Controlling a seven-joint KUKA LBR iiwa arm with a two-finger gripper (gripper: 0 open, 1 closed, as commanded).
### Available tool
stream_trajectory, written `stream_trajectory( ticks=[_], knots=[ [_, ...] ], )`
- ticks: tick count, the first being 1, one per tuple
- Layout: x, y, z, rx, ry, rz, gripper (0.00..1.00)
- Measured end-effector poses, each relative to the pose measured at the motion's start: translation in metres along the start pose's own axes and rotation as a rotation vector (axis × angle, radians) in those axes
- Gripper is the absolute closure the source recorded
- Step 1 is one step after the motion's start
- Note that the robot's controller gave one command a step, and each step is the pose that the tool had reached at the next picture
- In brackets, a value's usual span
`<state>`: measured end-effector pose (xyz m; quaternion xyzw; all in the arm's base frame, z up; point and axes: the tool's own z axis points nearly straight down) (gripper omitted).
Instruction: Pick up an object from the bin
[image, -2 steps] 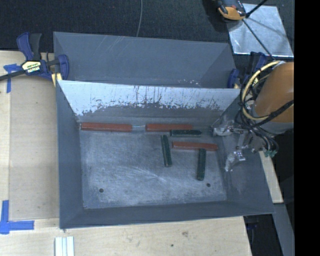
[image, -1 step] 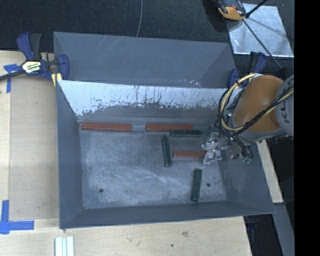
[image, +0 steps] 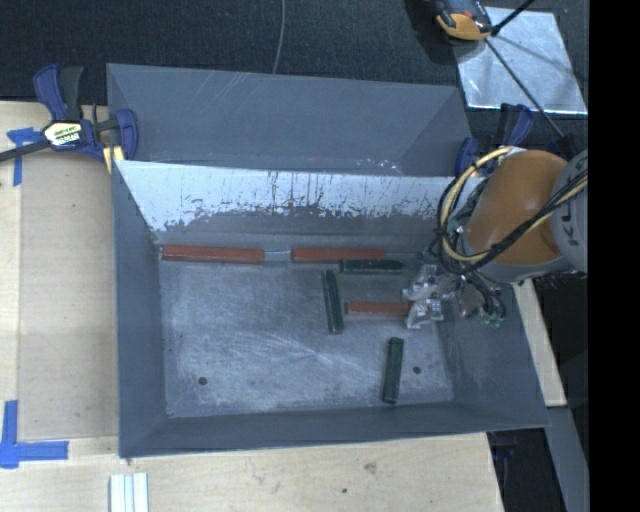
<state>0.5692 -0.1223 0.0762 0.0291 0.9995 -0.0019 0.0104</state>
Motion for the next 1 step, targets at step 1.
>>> stream_trajectory(
  ticks=[1],
  knots=[
    [0.0245,0.0267,-0.1341,-0.003,0.017,-0.064,1.00]
  ],
)
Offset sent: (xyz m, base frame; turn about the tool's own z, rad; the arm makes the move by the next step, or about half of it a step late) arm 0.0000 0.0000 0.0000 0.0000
